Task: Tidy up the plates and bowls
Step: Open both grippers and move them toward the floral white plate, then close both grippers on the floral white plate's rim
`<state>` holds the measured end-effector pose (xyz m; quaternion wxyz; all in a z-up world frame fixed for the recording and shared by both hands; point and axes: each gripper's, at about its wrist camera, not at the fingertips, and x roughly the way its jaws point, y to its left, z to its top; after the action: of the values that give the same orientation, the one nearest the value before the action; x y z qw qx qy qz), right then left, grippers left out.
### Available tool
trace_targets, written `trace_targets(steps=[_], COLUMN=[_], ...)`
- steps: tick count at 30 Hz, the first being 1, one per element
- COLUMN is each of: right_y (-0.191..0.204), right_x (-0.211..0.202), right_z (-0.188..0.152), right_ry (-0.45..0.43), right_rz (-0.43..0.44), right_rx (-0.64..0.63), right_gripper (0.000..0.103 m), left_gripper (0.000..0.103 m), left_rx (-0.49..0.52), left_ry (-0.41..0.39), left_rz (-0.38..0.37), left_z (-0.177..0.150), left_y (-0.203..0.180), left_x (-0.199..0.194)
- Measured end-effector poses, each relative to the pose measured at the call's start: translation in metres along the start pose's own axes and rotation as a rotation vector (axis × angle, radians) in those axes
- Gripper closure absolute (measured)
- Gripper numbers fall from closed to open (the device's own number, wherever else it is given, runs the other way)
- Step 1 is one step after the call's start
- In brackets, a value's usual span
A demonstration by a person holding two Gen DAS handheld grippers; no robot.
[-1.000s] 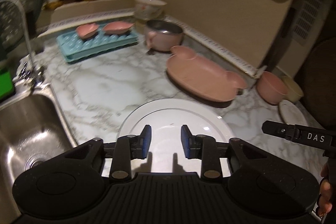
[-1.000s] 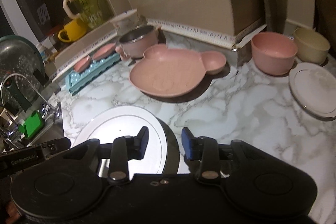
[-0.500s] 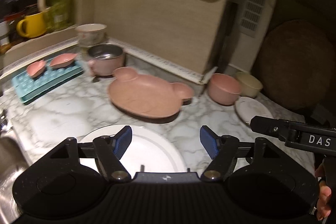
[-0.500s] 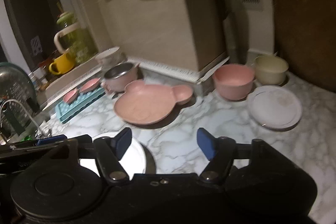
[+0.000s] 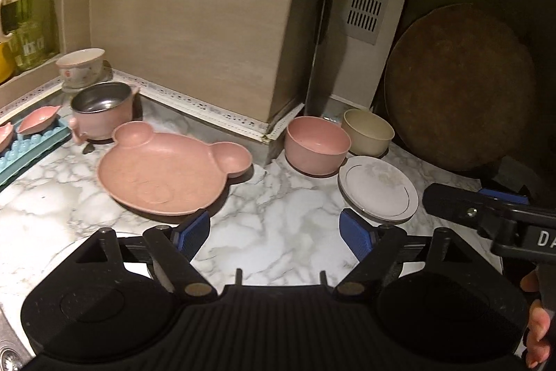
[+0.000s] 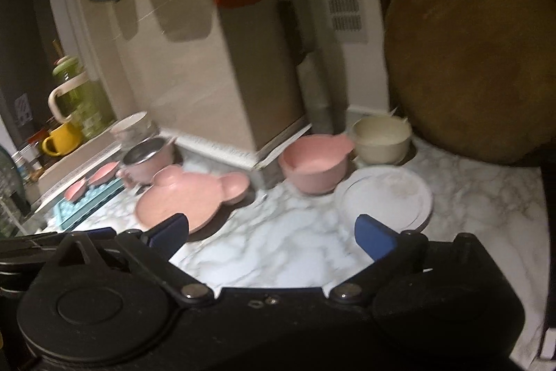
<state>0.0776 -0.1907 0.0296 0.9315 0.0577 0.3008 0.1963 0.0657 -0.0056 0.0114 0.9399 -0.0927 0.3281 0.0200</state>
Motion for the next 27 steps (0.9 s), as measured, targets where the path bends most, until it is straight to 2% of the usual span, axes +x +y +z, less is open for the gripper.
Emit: trace_targets(steps=[8,19,27], right_y=[-0.056,-0.129,-0.162], right_x=[0.026,0.087,0.137], right_z=[0.018,0.028,0.029], right_ry=[0.025,0.121,0.211], right_rz=[-0.077,-0.166,-0.200], right_rx=[0.009,0.066,0.093], right_gripper=[0.001,0.002,0.011], left_gripper=[0.021,0.021,0.021], left_rx=[0.014,0.002,-0.001], left_ry=[0.045,0.160,0.246], left_rz=[-0.022,0.017,0.062], left_z=[0.019,0.031,0.027], left_y=[-0.037,-0.072,-0.085], left_x=[0.054,0.137,0.190])
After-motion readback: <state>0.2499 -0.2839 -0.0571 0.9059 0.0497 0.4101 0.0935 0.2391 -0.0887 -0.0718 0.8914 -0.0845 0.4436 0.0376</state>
